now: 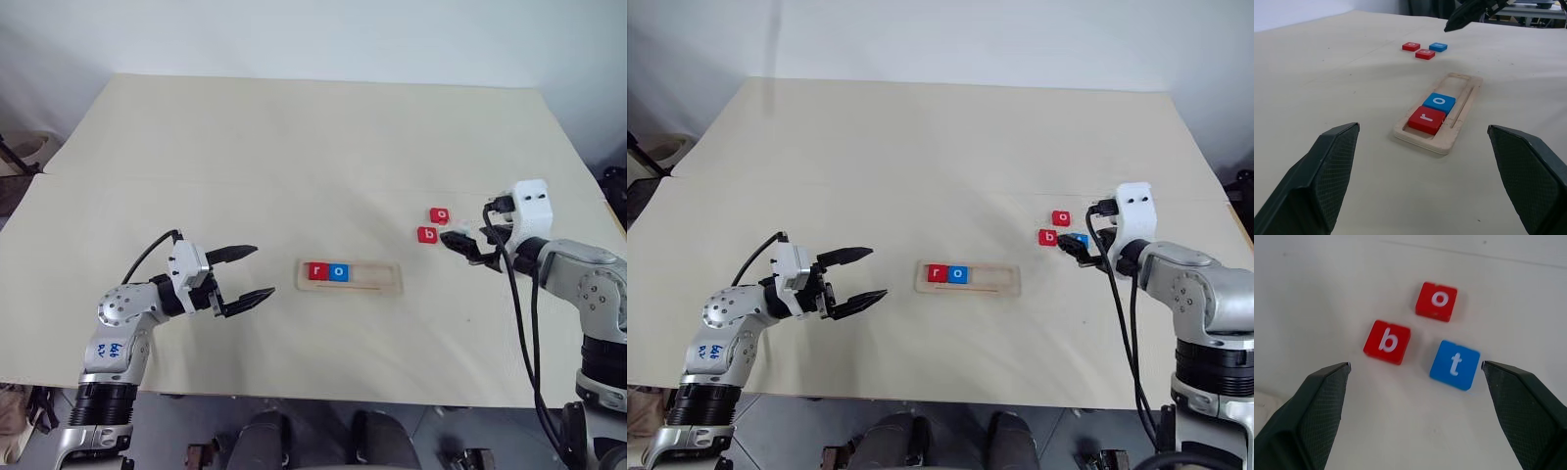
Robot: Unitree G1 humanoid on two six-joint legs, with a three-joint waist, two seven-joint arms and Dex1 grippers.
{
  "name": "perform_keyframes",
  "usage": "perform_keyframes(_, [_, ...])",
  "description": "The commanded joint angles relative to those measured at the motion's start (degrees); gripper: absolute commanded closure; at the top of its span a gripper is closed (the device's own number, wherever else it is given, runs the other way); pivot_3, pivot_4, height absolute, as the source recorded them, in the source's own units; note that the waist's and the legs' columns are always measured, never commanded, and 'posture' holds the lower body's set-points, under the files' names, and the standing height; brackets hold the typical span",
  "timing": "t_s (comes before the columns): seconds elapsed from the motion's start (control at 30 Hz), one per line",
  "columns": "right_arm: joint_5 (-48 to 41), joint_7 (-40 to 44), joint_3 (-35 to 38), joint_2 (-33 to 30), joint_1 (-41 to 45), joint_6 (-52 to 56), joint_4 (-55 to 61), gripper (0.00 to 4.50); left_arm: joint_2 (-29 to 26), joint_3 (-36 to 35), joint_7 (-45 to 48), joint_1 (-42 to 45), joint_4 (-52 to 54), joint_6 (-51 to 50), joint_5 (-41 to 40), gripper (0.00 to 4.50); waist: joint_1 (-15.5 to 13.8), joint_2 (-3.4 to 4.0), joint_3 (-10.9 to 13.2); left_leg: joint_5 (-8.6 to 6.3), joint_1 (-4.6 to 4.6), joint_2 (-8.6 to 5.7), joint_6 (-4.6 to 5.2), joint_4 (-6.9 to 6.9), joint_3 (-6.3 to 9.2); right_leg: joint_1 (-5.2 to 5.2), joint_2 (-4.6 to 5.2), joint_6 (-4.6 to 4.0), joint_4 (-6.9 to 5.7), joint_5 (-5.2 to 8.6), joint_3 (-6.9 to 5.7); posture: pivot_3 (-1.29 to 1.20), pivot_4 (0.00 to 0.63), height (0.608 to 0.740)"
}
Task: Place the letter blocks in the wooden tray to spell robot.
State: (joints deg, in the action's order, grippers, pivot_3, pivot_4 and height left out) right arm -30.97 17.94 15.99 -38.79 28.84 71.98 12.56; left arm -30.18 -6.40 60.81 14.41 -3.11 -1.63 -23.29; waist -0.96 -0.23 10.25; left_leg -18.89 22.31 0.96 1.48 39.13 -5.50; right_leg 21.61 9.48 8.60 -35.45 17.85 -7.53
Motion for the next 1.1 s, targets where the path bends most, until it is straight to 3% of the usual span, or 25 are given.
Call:
perform_keyframes(0.03, [0.09, -0.11, 0.25, -0.5, 1.15, 0.61, 2.48, 0.0, -0.18, 0.06, -0.1, 0.59, 1.03, 1.15, -0.18, 0.04, 0.04, 0.0, 0.0, 0.0, 0.0, 0.0, 0.0, 0.0, 0.0, 0.0, 0.0, 0.0, 0.0, 0.0, 0.0, 0.0, 0.15, 0.74])
perform_keyframes(0.57, [0.15, -2.02, 2.1, 2.65, 0.37, 2.79, 5.68, 0.0, -0.08, 0.97, 0.42, 1.57, 0.61, 1.34, -0.42, 0.04, 0.7, 0.0, 0.0, 0.0, 0.01, 0.01, 0.0, -0.02, 0.01, 0.0, 0.0, 0.0, 0.02, 0.0, -0.02, 0.0, 0.15, 0.74])
perform_keyframes(0.83, [6.96, -12.14, -1.6, 14.71, 2.26, -2.29, 2.32, 0.0, 0.18, 1.07, -0.47, 1.77, 1.12, 1.18, -0.28, 0.04, 1.21, 0.0, 0.0, 0.0, 0.01, 0.01, -0.01, -0.06, 0.01, 0.04, -0.01, 0.0, 0.0, 0.0, -0.01, 0.0, 0.15, 0.74])
perform_keyframes(1.1, [12.42, -14.49, -6.89, 20.48, 3.98, -10.32, -2.69, 0.0, -0.15, 0.64, -1.93, 0.28, 3.05, 0.66, -0.56, 0.04, 1.29, 0.02, 0.01, 0.0, 0.04, 0.0, -0.01, -0.08, 0.0, 0.09, -0.02, 0.0, -0.01, 0.0, 0.01, 0.0, 0.15, 0.74])
